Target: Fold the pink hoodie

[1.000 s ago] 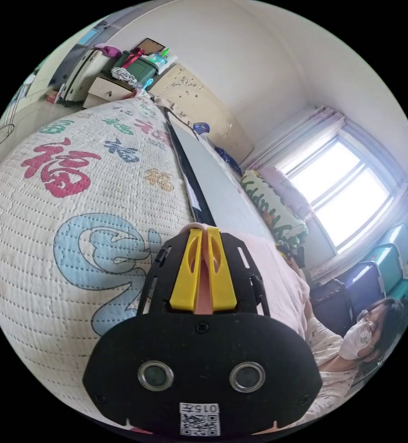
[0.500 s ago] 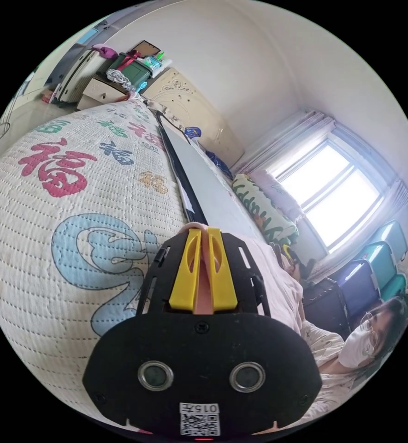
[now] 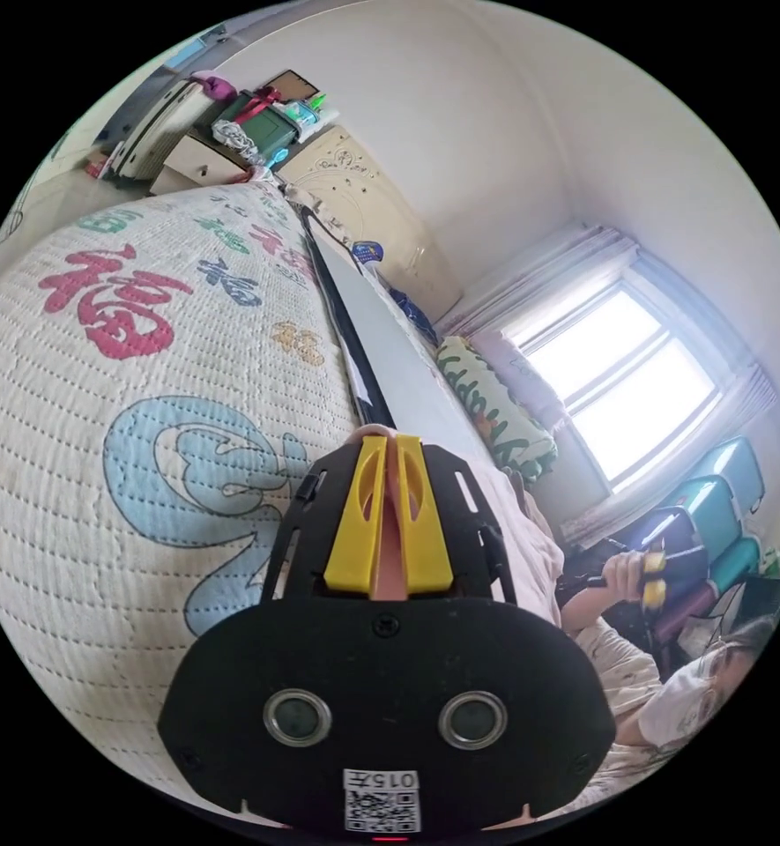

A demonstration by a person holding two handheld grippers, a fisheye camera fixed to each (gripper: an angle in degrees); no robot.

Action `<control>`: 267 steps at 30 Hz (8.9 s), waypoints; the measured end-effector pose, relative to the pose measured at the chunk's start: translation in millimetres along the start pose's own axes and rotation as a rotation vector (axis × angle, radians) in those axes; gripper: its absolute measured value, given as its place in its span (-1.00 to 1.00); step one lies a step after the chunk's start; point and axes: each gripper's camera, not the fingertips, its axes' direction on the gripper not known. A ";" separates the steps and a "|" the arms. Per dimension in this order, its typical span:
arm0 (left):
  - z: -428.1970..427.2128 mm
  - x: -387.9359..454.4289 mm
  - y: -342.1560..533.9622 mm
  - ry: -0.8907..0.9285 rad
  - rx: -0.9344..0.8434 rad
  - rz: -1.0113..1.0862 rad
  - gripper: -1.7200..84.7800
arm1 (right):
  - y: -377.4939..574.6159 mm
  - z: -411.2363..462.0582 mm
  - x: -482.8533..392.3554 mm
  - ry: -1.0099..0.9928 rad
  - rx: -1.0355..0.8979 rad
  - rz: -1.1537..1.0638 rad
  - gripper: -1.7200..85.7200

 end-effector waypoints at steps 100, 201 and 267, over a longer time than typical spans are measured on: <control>531.3 -253.9 344.8 -0.084 -0.882 1.112 -0.98 | 151.1 -499.9 150.1 0.350 0.193 0.848 -0.75; 160.9 -447.7 46.0 0.030 -0.117 0.441 -0.93 | 41.2 -400.2 22.9 -0.078 0.341 0.729 -0.95; 360.8 -124.1 299.8 -0.534 -0.341 0.639 -0.83 | 372.4 -325.7 7.4 0.585 0.192 0.475 -0.98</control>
